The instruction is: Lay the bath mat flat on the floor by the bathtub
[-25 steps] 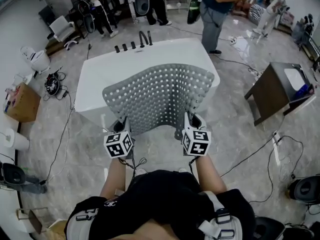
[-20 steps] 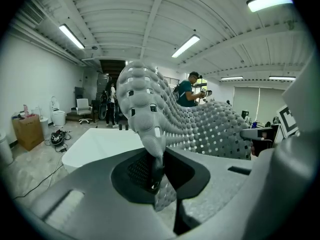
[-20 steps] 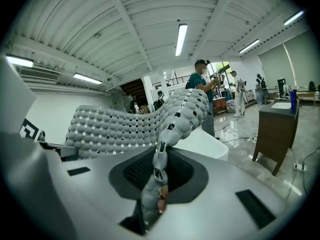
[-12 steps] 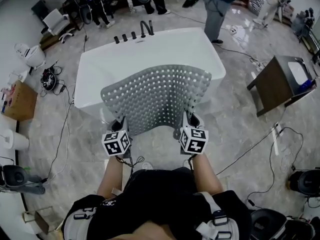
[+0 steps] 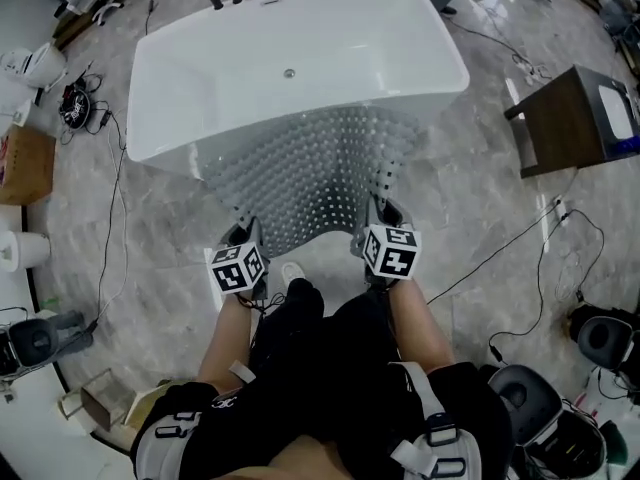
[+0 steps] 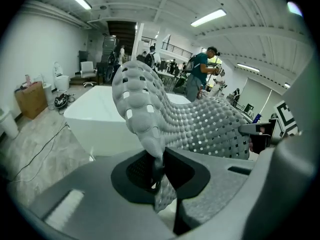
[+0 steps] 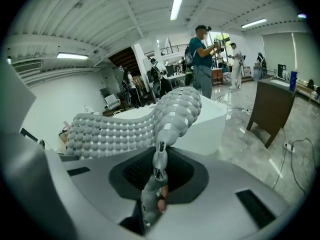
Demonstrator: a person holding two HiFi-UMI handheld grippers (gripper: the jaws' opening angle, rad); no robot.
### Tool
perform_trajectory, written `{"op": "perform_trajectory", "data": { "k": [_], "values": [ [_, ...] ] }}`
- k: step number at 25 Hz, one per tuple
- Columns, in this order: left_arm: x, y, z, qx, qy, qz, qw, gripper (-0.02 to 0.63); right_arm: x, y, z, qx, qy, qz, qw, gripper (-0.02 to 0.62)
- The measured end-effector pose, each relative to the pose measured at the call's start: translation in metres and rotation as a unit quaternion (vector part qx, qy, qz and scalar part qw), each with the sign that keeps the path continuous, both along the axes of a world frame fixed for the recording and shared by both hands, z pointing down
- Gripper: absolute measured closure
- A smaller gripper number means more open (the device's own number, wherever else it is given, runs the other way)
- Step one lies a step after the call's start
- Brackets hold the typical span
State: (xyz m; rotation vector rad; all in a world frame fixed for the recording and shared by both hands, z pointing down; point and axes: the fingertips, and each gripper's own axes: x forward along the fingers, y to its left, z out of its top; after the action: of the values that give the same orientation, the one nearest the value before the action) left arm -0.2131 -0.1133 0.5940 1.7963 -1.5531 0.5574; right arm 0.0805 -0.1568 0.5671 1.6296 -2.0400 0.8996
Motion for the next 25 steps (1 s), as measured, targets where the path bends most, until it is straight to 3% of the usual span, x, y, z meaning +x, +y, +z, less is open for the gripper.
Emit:
{"op": "perform_trajectory", "data": {
  "k": [6, 15, 20, 25],
  "values": [
    [-0.037, 0.017, 0.095, -0.064, 0.006, -0.001, 0.9979, 0.563, -0.022, 0.012, 0.093, -0.073, 0.019, -0.002, 0.997, 0.546],
    [-0.064, 0.035, 0.283, -0.161, 0.015, 0.01, 0.9868, 0.563, -0.084, 0.019, 0.278, -0.16, 0.047, -0.06, 0.984, 0.545],
    [-0.082, 0.013, 0.373, -0.183, 0.0, 0.041, 0.9823, 0.563, -0.096, 0.008, 0.373, -0.191, 0.06, -0.068, 0.977, 0.546],
    [-0.102, -0.005, 0.455, -0.206, -0.022, 0.057, 0.9767, 0.561, -0.091, -0.002, 0.458, -0.221, 0.033, -0.065, 0.972, 0.546]
  ]
}}
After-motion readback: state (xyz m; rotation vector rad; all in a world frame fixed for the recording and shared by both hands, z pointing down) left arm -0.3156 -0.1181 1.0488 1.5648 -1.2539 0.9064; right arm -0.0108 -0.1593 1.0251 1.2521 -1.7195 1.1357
